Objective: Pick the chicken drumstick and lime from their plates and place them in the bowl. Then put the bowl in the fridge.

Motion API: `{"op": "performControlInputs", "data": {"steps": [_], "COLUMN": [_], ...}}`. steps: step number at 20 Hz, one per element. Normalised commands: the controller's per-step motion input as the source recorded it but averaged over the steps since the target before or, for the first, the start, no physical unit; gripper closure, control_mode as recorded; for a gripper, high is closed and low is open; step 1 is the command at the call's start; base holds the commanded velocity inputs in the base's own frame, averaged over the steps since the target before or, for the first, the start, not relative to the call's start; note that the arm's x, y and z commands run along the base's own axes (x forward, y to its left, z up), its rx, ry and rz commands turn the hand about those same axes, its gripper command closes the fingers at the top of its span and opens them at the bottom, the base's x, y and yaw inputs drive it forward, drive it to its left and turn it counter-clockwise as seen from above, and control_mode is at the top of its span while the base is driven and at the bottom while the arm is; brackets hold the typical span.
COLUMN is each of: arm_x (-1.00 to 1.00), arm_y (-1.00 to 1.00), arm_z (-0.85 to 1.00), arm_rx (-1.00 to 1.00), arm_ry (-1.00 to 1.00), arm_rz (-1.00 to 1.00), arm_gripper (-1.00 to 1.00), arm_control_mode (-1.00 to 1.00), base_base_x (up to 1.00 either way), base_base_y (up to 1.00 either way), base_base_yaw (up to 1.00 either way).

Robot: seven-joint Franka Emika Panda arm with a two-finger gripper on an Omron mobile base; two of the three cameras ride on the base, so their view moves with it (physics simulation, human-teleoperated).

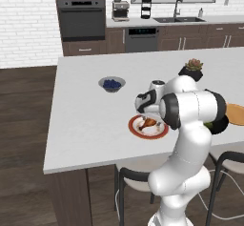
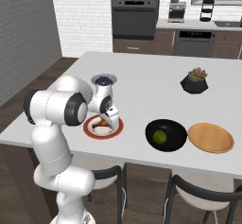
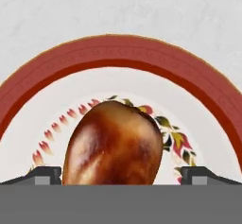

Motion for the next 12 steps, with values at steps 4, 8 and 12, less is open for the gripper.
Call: {"op": "performControlInputs", "data": {"steps": [4,8,12], "arm_x": [0.0,0.0,0.01], "arm_y": [0.0,0.02,0.0], "arm_z": [-0.53,-0.41,-0.07], "arm_rx": [0.0,0.0,0.0], "arm_ry": [0.0,-0.01,-0.03], "arm_rz": [0.0,0.0,0.0], "arm_gripper": [-1.0,1.0,1.0], "arm_control_mode": [-1.0,-1.0,-1.0], "base_base_x": [0.0,0.0,0.0], "base_base_y": [0.0,0.0,0.0], "base_base_yaw": [0.0,0.0,0.0]}}
